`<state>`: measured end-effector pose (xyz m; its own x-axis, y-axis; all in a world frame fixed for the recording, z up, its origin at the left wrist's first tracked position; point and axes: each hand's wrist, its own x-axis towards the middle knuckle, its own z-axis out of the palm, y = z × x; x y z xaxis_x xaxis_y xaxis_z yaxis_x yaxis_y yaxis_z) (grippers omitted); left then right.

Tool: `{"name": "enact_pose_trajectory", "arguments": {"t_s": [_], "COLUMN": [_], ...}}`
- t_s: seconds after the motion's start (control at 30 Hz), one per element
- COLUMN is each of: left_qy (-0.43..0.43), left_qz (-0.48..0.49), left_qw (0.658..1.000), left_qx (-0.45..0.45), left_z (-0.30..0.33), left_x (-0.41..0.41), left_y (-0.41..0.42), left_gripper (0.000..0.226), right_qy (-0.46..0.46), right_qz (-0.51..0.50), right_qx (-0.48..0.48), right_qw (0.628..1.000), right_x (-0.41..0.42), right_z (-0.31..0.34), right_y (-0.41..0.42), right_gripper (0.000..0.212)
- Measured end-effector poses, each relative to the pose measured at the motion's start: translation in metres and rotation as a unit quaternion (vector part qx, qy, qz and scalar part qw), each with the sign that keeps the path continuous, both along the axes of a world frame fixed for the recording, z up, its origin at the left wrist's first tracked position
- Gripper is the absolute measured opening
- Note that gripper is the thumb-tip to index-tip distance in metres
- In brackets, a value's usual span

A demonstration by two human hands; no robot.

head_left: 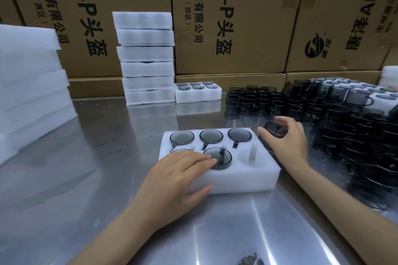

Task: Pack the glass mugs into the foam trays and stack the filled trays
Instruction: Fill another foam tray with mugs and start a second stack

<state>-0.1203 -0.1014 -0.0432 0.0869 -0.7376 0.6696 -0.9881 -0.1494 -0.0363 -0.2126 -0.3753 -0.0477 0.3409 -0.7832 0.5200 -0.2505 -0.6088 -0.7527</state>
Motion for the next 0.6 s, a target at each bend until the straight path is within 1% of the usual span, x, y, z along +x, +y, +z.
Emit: {"name": "enact_pose_trajectory", "arguments": {"t_s": [0.13,0.2,0.27,0.37,0.43,0.53,0.6], "left_qy": [-0.001,-0.003,-0.002,-0.004,-0.007,-0.006,-0.006], "left_qz": [0.006,0.005,0.002,0.0,0.002,0.004,0.005], "left_qw": [1.0,1.0,1.0,1.0,1.0,1.0,1.0], "left_qx": [0.004,0.004,0.002,-0.001,-0.002,-0.003,-0.003], "left_z": [0.001,0.001,0.002,0.002,0.002,0.001,0.0], "left_x": [-0.002,-0.003,-0.003,-0.003,-0.003,-0.004,-0.003], "left_y": [0.002,0.002,0.002,0.002,0.002,0.002,0.002], "left_gripper": [0.039,0.04,0.04,0.039,0.039,0.039,0.038], "right_qy": [-0.137,-0.167,-0.148,-0.068,-0.044,-0.034,-0.023], "right_qz": [0.035,0.072,0.119,0.169,0.174,0.182,0.196], "right_qx": [-0.019,-0.059,-0.107,-0.156,-0.146,-0.111,-0.106], "right_qw": [0.99,0.982,0.976,0.971,0.973,0.976,0.974], "right_x": [-0.015,-0.021,-0.026,-0.027,-0.026,-0.028,-0.03], "right_z": [0.023,0.03,0.031,0.025,0.024,0.026,0.027], "right_y": [0.031,0.049,0.066,0.081,0.082,0.078,0.075], "right_gripper": [0.038,0.039,0.043,0.046,0.044,0.038,0.034]}}
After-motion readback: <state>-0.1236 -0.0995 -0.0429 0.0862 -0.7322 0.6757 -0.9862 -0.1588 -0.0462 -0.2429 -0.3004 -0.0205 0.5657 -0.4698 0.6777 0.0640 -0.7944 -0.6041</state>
